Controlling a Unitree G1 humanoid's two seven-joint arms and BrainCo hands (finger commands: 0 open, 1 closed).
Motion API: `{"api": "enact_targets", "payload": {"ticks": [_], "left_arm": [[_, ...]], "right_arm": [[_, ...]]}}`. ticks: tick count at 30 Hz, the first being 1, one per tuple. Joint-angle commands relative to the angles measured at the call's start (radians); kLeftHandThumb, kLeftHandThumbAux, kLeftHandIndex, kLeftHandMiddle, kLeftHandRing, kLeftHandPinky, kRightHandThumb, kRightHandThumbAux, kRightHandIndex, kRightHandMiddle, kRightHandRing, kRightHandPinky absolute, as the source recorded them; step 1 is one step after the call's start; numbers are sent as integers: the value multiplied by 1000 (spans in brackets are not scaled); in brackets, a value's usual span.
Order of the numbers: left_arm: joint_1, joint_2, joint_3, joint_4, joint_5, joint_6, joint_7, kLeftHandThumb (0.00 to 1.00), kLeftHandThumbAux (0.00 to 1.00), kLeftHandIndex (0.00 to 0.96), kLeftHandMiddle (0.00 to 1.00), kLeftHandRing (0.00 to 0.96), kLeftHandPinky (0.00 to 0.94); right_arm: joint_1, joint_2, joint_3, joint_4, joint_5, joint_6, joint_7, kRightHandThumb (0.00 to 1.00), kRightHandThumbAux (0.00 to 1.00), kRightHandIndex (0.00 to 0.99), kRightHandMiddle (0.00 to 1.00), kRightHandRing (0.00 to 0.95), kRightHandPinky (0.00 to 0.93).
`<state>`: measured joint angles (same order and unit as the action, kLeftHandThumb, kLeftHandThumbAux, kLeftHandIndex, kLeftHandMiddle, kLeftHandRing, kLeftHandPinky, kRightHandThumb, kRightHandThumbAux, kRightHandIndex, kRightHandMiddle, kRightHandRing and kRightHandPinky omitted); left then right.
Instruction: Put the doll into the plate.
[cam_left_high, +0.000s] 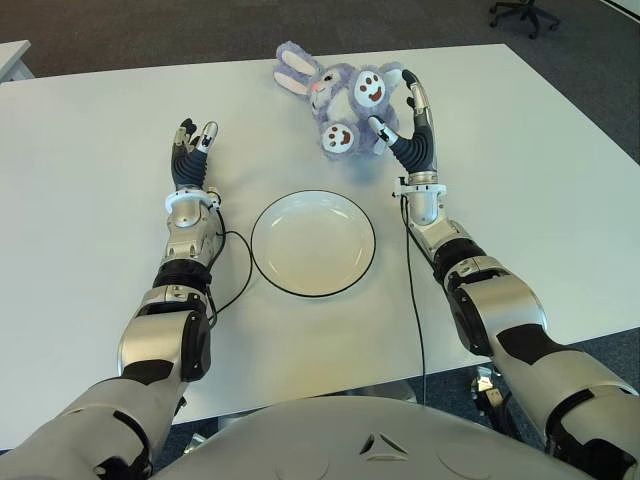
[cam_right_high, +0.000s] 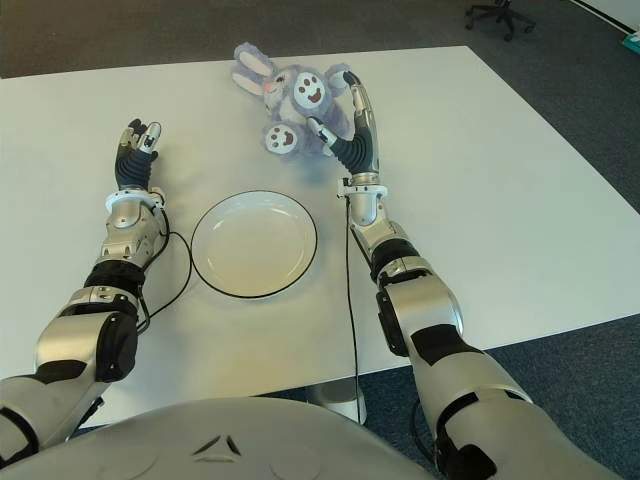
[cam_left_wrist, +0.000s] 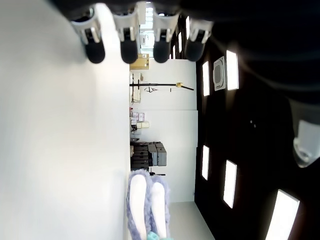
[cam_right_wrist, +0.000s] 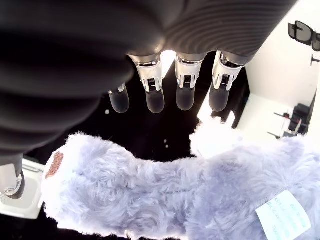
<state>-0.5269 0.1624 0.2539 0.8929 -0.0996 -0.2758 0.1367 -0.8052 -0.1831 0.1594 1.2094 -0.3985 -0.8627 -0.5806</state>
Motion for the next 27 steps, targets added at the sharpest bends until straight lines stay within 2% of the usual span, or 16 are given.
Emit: {"api": "enact_targets", "payload": {"ticks": [1,18,27], "left_arm": [[94,-40,-7,75,-3,63,-4,0,441,0,61,49,8],[99,-44,-8,73,-2,57,-5,0,444,0,58,52,22],[100,-44,-9,76,-1,52,-9,0,432,0,65,56,16]], "right_arm": [[-14,1,8,-2,-13,13,2,201,395,0,0,0,0],[-12,5,-8,-13,20,30,94,203,398,0,0,0,0],[-20,13,-15,-30,24,1,117,210,410,0,0,0,0]]}}
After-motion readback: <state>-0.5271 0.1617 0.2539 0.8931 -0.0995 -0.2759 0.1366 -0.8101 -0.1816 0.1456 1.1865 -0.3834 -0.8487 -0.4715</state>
